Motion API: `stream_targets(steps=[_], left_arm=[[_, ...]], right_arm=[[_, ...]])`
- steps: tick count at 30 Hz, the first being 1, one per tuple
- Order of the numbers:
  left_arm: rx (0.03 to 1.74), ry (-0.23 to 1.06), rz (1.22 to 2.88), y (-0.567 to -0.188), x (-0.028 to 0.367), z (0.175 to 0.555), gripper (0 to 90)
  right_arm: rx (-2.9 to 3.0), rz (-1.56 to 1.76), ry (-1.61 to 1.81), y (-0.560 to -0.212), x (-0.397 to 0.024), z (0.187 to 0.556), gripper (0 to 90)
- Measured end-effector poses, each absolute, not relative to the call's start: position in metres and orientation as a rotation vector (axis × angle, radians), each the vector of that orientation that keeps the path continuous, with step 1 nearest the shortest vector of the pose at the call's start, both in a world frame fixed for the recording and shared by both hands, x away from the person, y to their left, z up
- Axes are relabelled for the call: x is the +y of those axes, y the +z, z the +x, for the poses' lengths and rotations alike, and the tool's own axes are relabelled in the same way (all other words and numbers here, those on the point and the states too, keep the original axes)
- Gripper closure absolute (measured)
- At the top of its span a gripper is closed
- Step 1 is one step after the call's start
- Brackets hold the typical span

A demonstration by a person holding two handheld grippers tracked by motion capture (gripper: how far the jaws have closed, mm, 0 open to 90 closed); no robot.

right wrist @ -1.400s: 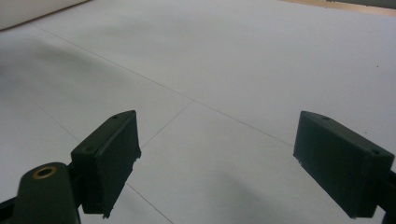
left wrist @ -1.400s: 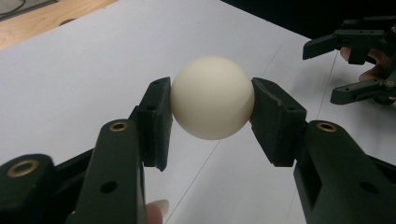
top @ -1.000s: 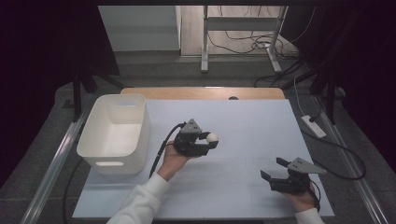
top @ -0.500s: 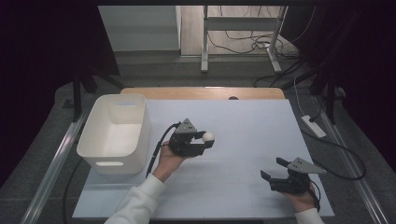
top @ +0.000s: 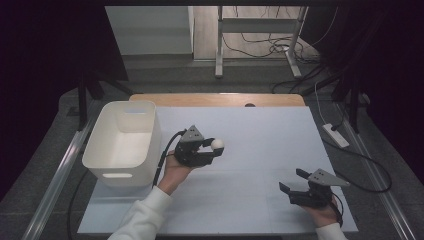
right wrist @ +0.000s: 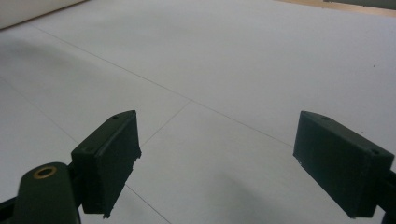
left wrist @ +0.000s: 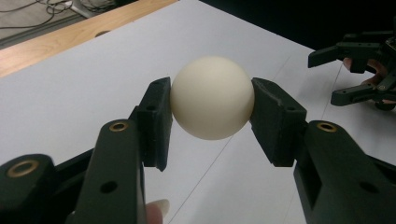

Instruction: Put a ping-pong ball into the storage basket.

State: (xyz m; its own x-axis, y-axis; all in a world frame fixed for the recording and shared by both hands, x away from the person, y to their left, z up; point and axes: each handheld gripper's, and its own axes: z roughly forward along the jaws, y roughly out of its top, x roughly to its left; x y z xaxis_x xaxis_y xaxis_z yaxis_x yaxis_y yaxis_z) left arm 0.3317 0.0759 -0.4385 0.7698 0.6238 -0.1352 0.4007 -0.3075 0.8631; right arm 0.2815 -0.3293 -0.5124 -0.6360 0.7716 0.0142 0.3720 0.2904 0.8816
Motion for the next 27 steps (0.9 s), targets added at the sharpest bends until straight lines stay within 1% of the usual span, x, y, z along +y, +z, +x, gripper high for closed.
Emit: stream_targets(steps=[27], left_arm=[[0.799, 0.324, 1.876, -0.424, 0.098, 0.329, 50.6]], right_arm=[[2.152, 1.023, 1.292, -0.513, -0.329, 0.282, 14.9]])
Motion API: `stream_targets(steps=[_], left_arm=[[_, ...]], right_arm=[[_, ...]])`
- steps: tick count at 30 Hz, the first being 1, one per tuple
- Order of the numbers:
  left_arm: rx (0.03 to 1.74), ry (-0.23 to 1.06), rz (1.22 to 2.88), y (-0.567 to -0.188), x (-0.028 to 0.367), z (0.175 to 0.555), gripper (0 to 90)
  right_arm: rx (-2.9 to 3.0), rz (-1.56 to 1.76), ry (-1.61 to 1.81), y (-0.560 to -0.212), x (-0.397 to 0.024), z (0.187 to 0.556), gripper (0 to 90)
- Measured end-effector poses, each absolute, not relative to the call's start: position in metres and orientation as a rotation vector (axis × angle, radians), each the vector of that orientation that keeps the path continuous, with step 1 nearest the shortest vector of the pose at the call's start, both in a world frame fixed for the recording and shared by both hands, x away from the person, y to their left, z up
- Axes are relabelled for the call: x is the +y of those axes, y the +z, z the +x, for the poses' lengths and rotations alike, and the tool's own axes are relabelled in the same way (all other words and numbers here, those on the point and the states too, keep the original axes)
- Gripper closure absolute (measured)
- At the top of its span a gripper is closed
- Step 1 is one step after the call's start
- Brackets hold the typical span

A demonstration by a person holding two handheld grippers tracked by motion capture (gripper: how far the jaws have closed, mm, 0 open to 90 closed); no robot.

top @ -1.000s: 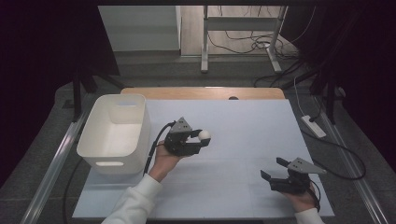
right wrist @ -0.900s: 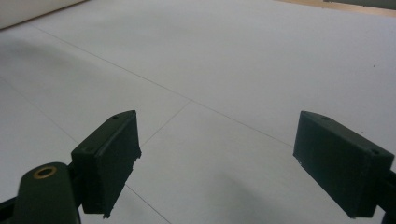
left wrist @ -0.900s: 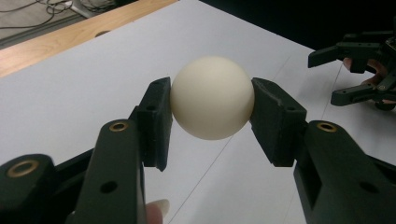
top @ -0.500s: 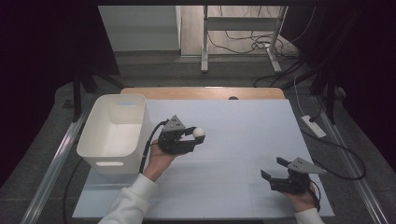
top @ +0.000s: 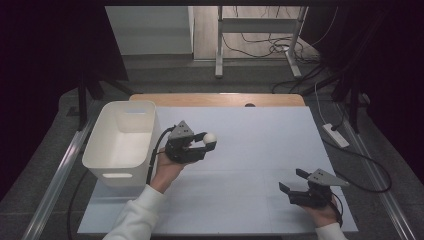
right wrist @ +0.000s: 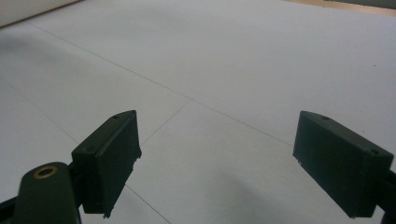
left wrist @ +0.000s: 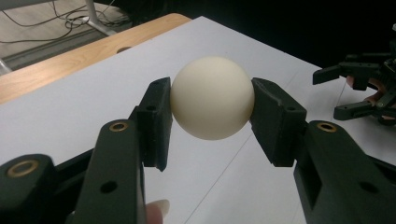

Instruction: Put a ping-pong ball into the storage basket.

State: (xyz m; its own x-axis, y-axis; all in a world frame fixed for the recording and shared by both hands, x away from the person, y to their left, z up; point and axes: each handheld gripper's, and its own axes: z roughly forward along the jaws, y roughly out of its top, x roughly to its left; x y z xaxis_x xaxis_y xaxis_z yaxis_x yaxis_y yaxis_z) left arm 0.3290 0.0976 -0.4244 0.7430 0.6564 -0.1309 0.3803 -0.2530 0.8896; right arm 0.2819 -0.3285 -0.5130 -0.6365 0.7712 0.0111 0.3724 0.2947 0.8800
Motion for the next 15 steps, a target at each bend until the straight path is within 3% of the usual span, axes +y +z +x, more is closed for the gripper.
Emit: stream_targets(steps=[15], left_arm=[[0.816, 0.358, 1.843, -0.416, 0.111, 0.329, 50.6]], right_arm=[[2.153, 1.018, 1.290, -0.513, -0.328, 0.282, 15.1]])
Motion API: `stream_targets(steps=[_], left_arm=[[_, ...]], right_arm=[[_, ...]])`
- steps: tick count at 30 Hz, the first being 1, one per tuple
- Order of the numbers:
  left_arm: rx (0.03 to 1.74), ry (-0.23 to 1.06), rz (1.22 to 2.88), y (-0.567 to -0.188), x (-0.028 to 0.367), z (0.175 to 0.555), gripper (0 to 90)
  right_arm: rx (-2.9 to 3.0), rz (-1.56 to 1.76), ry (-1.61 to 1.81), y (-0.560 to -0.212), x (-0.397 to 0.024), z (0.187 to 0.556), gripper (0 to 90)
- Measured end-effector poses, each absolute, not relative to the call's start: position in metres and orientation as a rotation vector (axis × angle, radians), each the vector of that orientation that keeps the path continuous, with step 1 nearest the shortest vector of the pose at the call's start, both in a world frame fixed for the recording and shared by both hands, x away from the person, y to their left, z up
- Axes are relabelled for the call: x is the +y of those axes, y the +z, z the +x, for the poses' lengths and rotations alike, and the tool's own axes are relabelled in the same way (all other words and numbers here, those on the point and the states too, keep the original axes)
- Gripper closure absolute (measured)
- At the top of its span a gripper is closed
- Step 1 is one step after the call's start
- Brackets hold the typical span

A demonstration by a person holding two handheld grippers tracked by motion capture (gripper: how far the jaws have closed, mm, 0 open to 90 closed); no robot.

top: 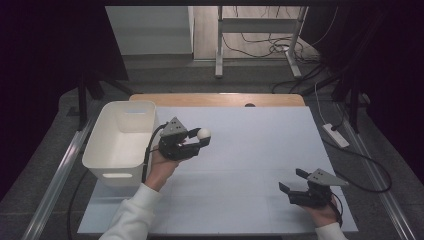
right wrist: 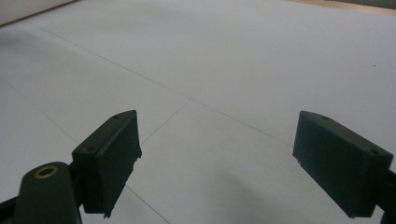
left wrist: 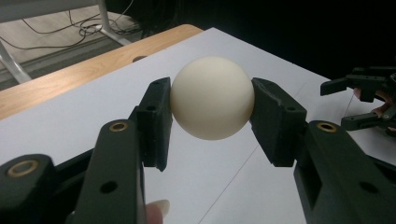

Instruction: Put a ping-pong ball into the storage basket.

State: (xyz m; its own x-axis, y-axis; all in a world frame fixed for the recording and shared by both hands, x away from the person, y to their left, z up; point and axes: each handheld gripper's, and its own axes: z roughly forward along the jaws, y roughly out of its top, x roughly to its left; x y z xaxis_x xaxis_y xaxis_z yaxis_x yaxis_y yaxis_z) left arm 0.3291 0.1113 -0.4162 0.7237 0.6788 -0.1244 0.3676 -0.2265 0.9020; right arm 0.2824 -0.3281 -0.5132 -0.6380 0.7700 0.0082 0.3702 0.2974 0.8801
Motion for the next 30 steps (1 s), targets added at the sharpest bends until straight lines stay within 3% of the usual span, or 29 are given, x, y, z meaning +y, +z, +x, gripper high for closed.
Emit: stream_targets(steps=[30], left_arm=[[0.866, 0.447, 1.772, -0.393, 0.140, 0.333, 50.6]], right_arm=[[2.154, 1.018, 1.293, -0.513, -0.328, 0.283, 15.1]])
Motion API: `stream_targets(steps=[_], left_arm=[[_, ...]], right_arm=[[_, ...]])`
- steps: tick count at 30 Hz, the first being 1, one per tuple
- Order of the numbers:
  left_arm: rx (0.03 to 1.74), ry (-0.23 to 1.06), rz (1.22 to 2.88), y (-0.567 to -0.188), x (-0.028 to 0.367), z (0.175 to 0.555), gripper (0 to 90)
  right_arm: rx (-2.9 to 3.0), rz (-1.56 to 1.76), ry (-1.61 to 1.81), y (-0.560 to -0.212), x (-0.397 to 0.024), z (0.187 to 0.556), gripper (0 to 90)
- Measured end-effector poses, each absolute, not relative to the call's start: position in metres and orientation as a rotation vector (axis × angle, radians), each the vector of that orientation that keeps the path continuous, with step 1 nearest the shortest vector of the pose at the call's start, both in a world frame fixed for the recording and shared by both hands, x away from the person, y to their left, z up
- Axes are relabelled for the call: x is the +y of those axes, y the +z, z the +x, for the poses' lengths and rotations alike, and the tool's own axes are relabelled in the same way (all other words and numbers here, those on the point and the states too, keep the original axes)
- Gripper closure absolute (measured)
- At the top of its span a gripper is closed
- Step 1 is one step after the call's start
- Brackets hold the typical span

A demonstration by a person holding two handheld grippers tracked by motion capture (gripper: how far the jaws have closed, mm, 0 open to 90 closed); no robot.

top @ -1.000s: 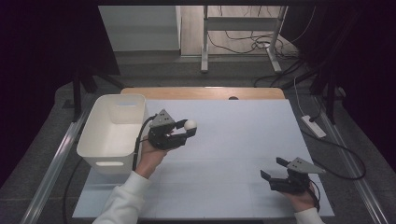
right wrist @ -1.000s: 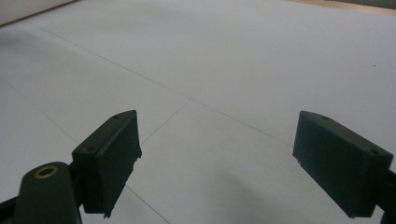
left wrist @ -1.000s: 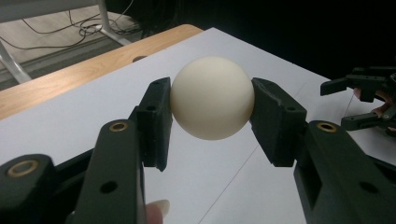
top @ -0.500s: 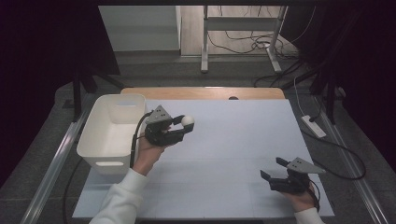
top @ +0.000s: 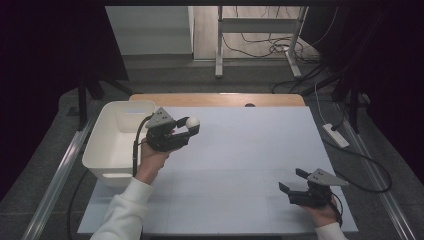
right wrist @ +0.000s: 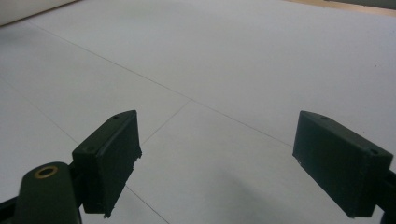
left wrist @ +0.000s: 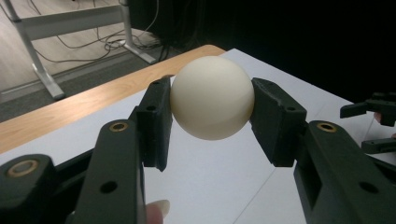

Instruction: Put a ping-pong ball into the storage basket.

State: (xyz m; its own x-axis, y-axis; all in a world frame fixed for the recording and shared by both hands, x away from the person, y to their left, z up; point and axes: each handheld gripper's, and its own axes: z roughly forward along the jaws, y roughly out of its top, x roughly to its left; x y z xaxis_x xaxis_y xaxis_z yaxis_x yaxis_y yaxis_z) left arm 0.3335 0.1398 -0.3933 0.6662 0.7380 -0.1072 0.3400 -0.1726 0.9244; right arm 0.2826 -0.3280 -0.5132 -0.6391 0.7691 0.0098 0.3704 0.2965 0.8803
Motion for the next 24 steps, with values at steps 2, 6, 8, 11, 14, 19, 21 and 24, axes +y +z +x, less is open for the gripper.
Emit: stream_targets(steps=[2, 6, 8, 11, 14, 19, 21, 24], left_arm=[[0.869, 0.453, 1.769, -0.392, 0.142, 0.334, 50.6], [0.880, 0.468, 1.762, -0.389, 0.148, 0.334, 50.6], [0.886, 0.473, 1.757, -0.388, 0.151, 0.334, 50.6], [0.896, 0.480, 1.753, -0.387, 0.154, 0.334, 50.6], [0.907, 0.489, 1.750, -0.386, 0.159, 0.333, 50.6], [0.923, 0.507, 1.743, -0.383, 0.166, 0.333, 50.6], [0.928, 0.510, 1.741, -0.382, 0.168, 0.334, 50.6], [0.941, 0.520, 1.739, -0.381, 0.172, 0.335, 50.6]], right_arm=[[2.154, 1.018, 1.292, -0.513, -0.328, 0.283, 15.1], [2.153, 1.018, 1.292, -0.513, -0.328, 0.283, 15.1], [2.154, 1.018, 1.291, -0.513, -0.328, 0.283, 15.1], [2.152, 1.020, 1.293, -0.513, -0.328, 0.283, 15.1], [2.154, 1.019, 1.289, -0.513, -0.328, 0.283, 15.1], [2.153, 1.019, 1.289, -0.513, -0.328, 0.283, 15.1], [2.153, 1.020, 1.289, -0.513, -0.328, 0.283, 15.1], [2.151, 1.018, 1.292, -0.513, -0.328, 0.283, 15.1]])
